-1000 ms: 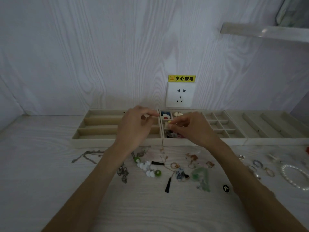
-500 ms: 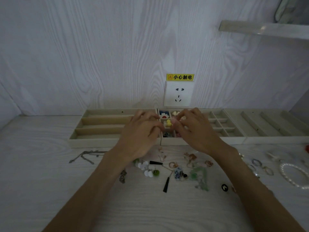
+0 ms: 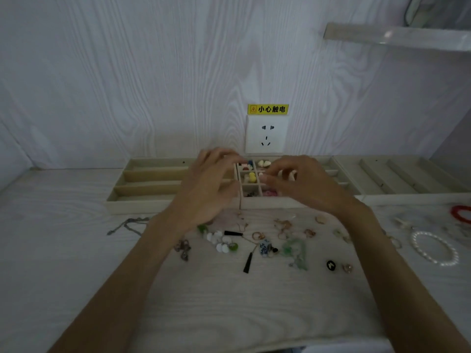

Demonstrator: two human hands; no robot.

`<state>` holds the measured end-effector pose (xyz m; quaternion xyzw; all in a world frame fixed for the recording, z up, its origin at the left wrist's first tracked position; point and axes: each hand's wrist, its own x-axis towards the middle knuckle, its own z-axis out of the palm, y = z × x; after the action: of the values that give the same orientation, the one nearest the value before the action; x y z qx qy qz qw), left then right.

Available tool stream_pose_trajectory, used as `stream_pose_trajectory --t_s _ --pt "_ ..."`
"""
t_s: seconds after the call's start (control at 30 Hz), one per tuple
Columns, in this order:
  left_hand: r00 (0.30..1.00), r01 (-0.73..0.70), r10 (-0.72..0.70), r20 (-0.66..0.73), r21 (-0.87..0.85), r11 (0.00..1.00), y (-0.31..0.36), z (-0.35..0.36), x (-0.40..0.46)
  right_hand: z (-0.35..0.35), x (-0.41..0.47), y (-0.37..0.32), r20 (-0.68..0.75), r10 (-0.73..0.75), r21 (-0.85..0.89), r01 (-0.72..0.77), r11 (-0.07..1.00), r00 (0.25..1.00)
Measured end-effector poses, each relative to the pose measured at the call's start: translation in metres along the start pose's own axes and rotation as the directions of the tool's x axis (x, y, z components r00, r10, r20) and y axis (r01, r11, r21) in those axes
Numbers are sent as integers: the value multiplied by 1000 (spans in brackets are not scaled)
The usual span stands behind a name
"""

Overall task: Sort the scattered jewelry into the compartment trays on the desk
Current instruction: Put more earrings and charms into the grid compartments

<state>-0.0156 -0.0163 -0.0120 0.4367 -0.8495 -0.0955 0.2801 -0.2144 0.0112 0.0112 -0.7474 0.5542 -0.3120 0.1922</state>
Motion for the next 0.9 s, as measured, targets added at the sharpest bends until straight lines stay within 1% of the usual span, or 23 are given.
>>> stream_pose_trajectory --t_s 0.07,0.1,0.13,0.17,0.23,0.3,0.37,0.47,0.63,0.7,0.8,0.9 --pt "999 20 -25 -22 -200 980 9 -8 -7 -8 -14 -8 165 6 -8 -4 1000 986" --pt "999 35 -37 -2 -278 960 12 -10 -12 -8 -21 -10 220 12 -35 -4 999 975" --pt "999 46 -37 35 -320 946 15 -10 -18 -6 -29 -11 251 27 -60 -13 998 968" --pt "996 50 -25 82 -329 943 17 -9 -25 -3 -37 -12 273 44 -81 -22 996 961" --pt "984 47 7 179 -293 955 18 -4 -38 3 -51 -12 325 59 -113 -23 993 944" --pt "971 53 8 238 -248 967 20 -1 -49 9 -60 -11 347 65 -169 -6 986 935" --pt "969 45 8 247 -208 977 20 2 -57 12 -64 -10 318 60 -229 15 973 946" --pt "973 -2 39 230 -161 987 20 1 -62 17 -68 -12 261 47 -242 18 970 964" --pt "975 -5 34 218 -130 991 23 -7 -62 12 -69 -18 227 14 -138 18 990 974" --pt "972 15 29 234 -182 983 24 -13 -59 3 -66 -26 167 -27 -85 41 996 986" --pt "953 79 14 302 -294 953 25 -26 -52 -13 -57 -43 40 -76 -14 77 997 996" --pt "952 91 29 305 -372 924 30 -39 -42 -25 -44 -59 -17 -91 71 92 993 996"
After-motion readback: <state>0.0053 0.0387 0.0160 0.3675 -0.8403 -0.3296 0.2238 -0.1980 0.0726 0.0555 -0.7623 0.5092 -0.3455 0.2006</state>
